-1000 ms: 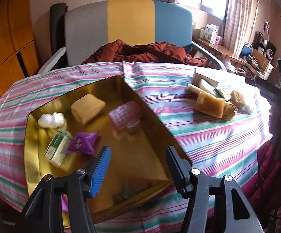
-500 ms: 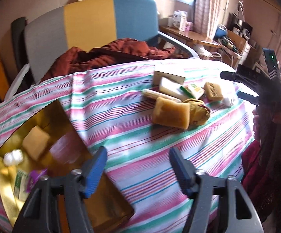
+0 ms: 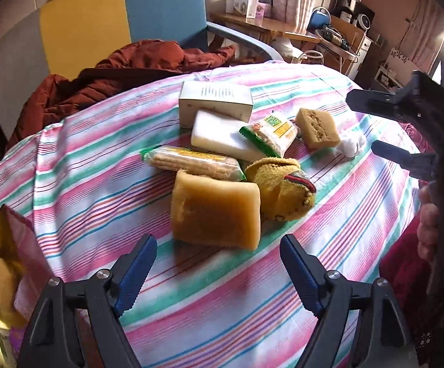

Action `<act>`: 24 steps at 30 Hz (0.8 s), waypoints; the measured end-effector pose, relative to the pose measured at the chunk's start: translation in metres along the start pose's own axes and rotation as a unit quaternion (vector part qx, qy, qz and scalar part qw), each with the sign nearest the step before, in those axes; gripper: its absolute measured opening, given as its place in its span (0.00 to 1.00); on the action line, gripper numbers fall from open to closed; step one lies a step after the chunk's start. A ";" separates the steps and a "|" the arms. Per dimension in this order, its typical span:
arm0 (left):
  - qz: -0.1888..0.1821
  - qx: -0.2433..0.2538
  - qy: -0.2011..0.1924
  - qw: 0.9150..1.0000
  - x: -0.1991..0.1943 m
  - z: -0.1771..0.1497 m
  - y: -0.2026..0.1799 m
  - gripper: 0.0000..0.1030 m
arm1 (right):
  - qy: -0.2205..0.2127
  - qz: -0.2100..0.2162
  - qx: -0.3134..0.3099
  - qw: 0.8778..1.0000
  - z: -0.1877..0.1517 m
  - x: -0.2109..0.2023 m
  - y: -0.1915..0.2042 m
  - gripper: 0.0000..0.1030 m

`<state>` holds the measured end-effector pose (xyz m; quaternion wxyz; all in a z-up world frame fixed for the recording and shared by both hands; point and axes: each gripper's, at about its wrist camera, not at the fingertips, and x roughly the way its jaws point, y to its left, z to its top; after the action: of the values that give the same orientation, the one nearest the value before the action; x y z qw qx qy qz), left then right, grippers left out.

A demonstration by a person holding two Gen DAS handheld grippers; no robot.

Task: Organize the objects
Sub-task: 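Grasp the yellow sponge block with the left tool while the right tool grasps a brown sponge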

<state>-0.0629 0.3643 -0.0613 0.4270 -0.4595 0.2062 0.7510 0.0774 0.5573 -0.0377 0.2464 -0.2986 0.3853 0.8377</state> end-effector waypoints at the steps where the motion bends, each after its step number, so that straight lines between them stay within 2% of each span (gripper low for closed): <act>1: -0.002 0.001 0.006 1.000 0.006 0.003 0.000 0.82 | 0.002 0.001 0.003 1.000 0.000 0.001 -0.001 1.00; 7: -0.023 -0.024 0.024 0.999 0.034 0.019 0.008 0.82 | 0.003 0.005 0.016 1.000 0.002 0.001 -0.006 1.00; 9: -0.029 -0.035 0.027 0.999 0.042 0.022 0.012 0.79 | 0.003 0.006 0.023 1.000 0.003 0.001 -0.009 1.00; 10: -0.027 -0.041 0.028 0.998 0.045 0.023 0.014 0.71 | 0.003 0.005 0.027 1.000 0.003 0.002 -0.010 1.00; 11: -0.032 -0.047 0.024 0.998 0.046 0.022 0.017 0.71 | 0.004 0.004 0.031 1.000 0.004 0.002 -0.012 1.00; 17: -0.049 -0.067 -0.003 0.997 0.027 0.007 0.025 0.67 | 0.009 -0.008 0.037 0.999 0.005 0.006 -0.016 1.00; 24: -0.066 -0.082 -0.038 0.994 -0.015 -0.019 0.025 0.67 | 0.010 -0.031 0.055 0.998 0.005 0.008 -0.027 1.00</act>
<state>-0.0704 0.3304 -0.0598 0.4439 -0.4769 0.0972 0.7524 0.0873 0.5779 -0.0540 0.2840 -0.3046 0.4235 0.8045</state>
